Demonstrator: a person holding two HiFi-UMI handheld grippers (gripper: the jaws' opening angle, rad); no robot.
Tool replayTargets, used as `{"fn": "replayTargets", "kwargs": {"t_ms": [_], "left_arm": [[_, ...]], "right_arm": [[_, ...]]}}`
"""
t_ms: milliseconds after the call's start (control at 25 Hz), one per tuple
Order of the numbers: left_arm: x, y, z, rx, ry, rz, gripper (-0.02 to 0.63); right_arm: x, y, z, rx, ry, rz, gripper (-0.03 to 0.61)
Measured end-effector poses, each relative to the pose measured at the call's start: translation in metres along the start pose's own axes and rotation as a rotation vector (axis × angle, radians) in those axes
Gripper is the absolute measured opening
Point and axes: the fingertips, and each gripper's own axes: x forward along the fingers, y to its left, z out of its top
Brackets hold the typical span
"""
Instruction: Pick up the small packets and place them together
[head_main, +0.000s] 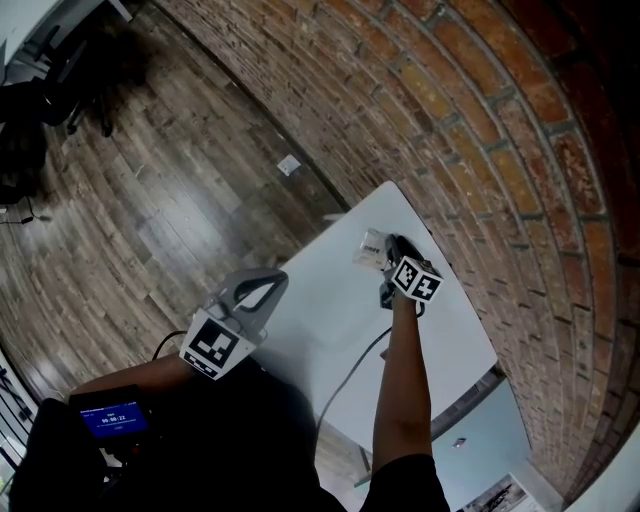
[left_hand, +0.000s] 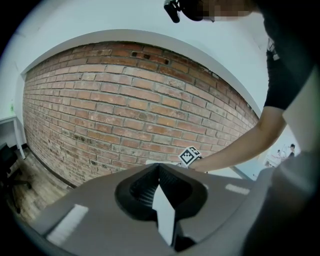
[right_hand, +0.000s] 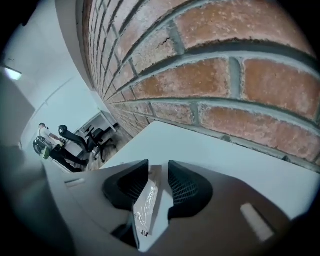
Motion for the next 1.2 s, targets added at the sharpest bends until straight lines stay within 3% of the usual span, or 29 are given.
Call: {"fn": "replayTargets", "kwargs": {"t_ms": [160,280,480,960,1200], "left_arm": [[0.002,-0.011,-0.006,0.049,0.01,-0.023,0.0],[0.004,-0.015,-0.009,0.037,0.01,-0.028,0.0],[0.001,-0.019,-0.009,0.043,0.003,-0.029,0.0],[0.002,-0.049,0.003,0.068,-0.031,-0.07,0.0],[0.005,-0.077,0.017,0.097,-0.088,-0.089,0.0]], "right_arm": [[0.002,0.011,-0.006,-0.042,0.033,0.058,0.129],[0.001,0.016,-0.01,-0.079,0.052,0.068,0.124],[-0.006,0.016,-0.015,-0.16,0.068,0.036,0.031],[-0.073,0.042,-0.009,-0.228,-0.075,0.044,0.005],[-0.121,0.052,-0.013,-0.244,-0.144,0.052,0.003]]}}
